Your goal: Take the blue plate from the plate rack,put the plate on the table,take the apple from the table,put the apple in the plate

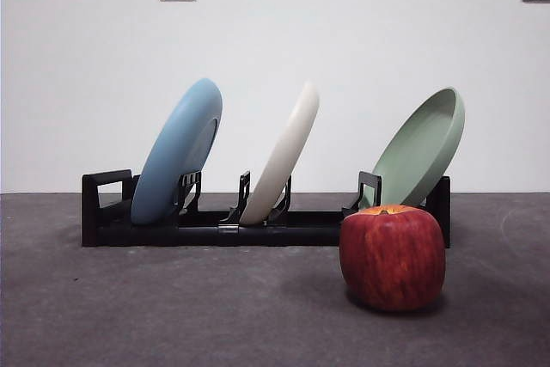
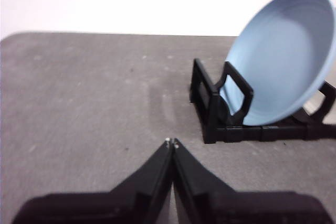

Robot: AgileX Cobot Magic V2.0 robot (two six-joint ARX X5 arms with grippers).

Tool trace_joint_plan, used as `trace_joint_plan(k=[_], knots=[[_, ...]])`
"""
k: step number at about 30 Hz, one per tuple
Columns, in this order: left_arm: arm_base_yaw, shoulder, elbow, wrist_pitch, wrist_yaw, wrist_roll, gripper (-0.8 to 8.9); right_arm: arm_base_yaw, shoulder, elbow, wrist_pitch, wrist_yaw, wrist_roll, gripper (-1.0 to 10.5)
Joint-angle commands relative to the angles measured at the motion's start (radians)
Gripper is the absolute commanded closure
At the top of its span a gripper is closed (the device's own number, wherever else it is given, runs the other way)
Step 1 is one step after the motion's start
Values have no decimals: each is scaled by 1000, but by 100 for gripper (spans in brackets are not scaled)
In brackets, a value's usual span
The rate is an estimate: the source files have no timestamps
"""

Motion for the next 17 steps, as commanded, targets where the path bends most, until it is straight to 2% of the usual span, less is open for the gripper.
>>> trace_joint_plan(k=[1, 8, 11, 17], knots=[[3, 8, 31, -5, -12, -118, 819, 0, 16, 42, -21, 0, 55, 958], [3, 132, 188, -14, -3, -227, 819, 0, 141, 195, -55, -2, 85, 958], [3, 214, 283, -15, 10, -232, 819, 0, 208, 271, -56, -2, 85, 958], [3, 421, 494, -48, 140, -222, 819, 0, 367, 437, -80, -2, 47, 958]])
